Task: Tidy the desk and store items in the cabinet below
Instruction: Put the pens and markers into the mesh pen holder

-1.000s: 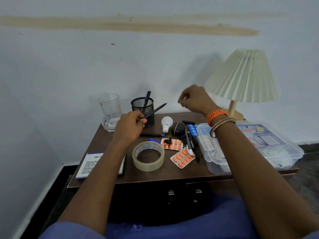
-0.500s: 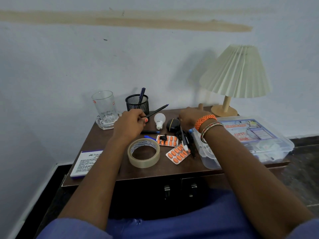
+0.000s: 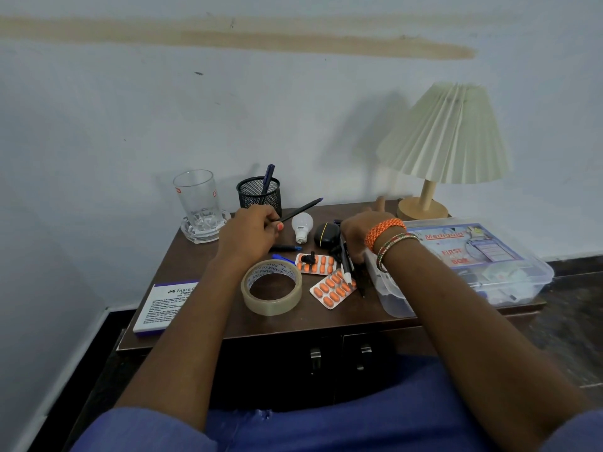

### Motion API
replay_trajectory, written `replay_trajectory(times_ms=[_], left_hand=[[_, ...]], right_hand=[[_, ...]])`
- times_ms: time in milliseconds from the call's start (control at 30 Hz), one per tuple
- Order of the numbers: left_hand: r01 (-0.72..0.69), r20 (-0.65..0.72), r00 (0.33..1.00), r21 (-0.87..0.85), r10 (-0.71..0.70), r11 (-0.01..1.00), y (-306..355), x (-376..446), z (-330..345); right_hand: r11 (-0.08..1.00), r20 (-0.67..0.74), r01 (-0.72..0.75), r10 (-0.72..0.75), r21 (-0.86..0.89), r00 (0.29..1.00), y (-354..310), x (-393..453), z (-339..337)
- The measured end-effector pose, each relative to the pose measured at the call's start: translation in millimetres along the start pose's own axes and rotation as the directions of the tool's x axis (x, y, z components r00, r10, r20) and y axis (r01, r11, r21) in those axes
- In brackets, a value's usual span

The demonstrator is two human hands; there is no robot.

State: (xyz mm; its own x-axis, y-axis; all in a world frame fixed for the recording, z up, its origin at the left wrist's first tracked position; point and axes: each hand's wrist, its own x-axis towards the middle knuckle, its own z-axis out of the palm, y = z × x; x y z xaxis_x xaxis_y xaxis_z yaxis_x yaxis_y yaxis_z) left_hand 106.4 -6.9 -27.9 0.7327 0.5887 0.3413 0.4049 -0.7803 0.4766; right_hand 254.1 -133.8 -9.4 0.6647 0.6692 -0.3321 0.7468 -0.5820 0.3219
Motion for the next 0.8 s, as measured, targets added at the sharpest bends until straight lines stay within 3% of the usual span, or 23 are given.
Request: replay_trajectory(times_ms=[300,400,467,533,600,700,800], left_hand=[[0.002,0.026,1.0,-0.005,-0.002,1.0,0,-2,-3],[0.001,0.028,1.0,-0.004,-0.001,1.0,-1,-1,-2],[0.007,0.029,1.0,-0.019,-0.006,1.0,0,-1,-2],[0.025,0.025,0.999,-0.076,-0.023,0.997,0,-1,-3],[0.046,0.01,0.999,-0.128,-0.045,0.991,-1,-1,-4],[0.068,-0.019,0.997,-0.156,-0.072,0.985,-2,-1,-6],[0.068,-0.034,0.997,-0.185,-0.075,0.98,-2,-2,-8]], right_hand=[[0.971,-0.177,0.093,-0.054,0.219,0.983,8,9,8],[0.93,-0.329,0.157,-0.041,0.334,0.943,16,9,0],[0.807,-0.458,0.279,-0.011,0.521,0.889,19,10,-4],[0.61,-0.582,0.414,0.098,0.676,0.807,21,9,-8],[0.389,-0.605,0.499,0.222,0.774,0.765,20,6,-12],[0.1,-0.544,0.541,0.297,0.835,0.785,19,6,-16],[0.019,-0.523,0.537,0.262,0.843,0.811,18,5,-18]])
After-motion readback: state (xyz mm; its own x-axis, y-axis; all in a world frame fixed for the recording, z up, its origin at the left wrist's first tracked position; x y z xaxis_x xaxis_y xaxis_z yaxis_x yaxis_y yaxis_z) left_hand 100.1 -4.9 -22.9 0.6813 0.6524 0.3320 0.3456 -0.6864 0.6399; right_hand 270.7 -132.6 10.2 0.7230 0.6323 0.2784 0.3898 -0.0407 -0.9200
